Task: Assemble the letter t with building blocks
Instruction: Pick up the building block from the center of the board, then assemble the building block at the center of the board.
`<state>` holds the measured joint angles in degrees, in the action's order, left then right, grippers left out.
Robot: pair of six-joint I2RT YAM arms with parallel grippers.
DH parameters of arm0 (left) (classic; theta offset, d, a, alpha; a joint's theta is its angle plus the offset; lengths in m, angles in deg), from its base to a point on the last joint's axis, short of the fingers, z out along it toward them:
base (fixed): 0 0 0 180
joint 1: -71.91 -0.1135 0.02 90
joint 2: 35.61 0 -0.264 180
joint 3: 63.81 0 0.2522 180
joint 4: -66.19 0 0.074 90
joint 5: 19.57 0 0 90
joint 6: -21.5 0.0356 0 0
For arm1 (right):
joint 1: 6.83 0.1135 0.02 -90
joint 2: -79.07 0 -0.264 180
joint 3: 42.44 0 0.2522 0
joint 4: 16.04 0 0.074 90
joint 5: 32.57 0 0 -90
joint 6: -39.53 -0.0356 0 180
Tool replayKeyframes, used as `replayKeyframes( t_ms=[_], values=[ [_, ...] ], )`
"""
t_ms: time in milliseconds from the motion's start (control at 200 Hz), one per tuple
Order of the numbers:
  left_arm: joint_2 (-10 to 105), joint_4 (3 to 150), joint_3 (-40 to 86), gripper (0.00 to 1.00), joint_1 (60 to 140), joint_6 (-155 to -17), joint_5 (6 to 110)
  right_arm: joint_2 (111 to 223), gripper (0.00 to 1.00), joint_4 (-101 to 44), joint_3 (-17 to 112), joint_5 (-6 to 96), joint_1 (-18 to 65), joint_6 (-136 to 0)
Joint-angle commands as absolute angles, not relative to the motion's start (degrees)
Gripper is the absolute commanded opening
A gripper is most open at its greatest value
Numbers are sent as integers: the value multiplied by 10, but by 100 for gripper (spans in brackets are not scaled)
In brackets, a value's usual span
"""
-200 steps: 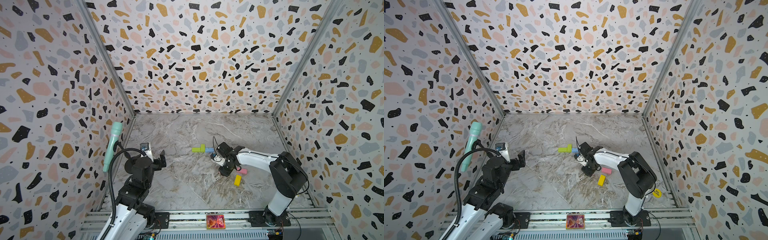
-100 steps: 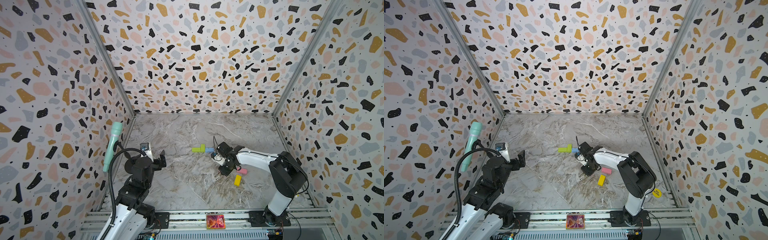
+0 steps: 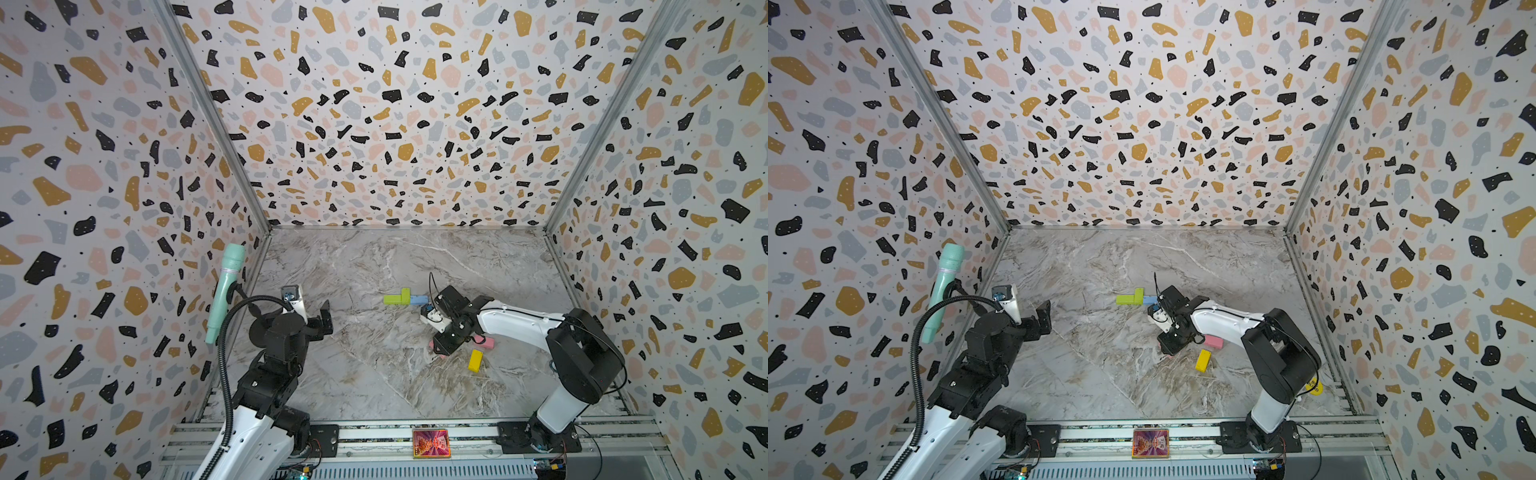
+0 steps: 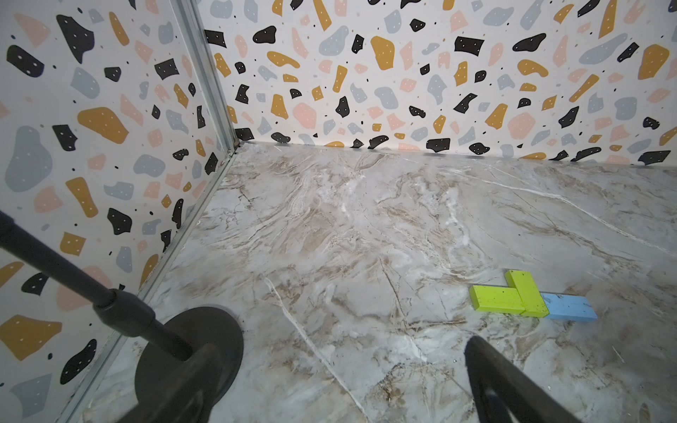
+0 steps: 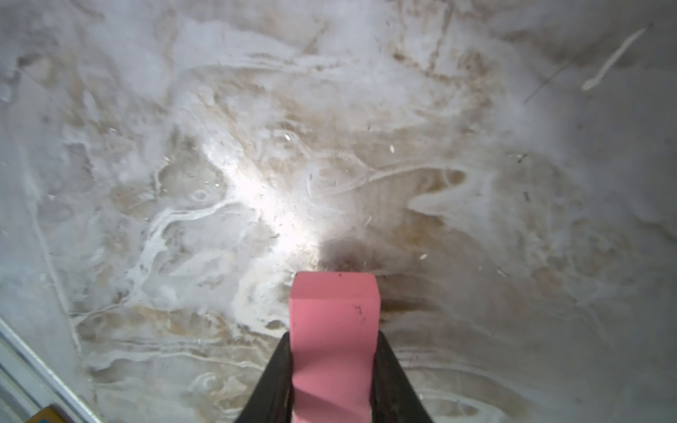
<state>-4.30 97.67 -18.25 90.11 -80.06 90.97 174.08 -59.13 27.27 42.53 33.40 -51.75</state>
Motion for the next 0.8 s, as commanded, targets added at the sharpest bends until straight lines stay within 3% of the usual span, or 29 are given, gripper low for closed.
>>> replayKeyframes(
  t_ms=[0,140,280,526,796],
  values=[
    [-43,963,-178,99,904,-797,920,1708,0,-570,269,433,330,-545],
    [-42,962,-178,99,905,-797,920,1683,0,-558,256,551,331,-619],
    [-43,961,-178,99,904,-796,921,1699,0,-650,317,670,314,-760],
    [-44,964,-177,100,904,-796,924,1701,0,-632,340,655,351,-777],
    [-45,961,-178,100,904,-795,921,1775,0,-688,425,673,384,-848]
  ],
)
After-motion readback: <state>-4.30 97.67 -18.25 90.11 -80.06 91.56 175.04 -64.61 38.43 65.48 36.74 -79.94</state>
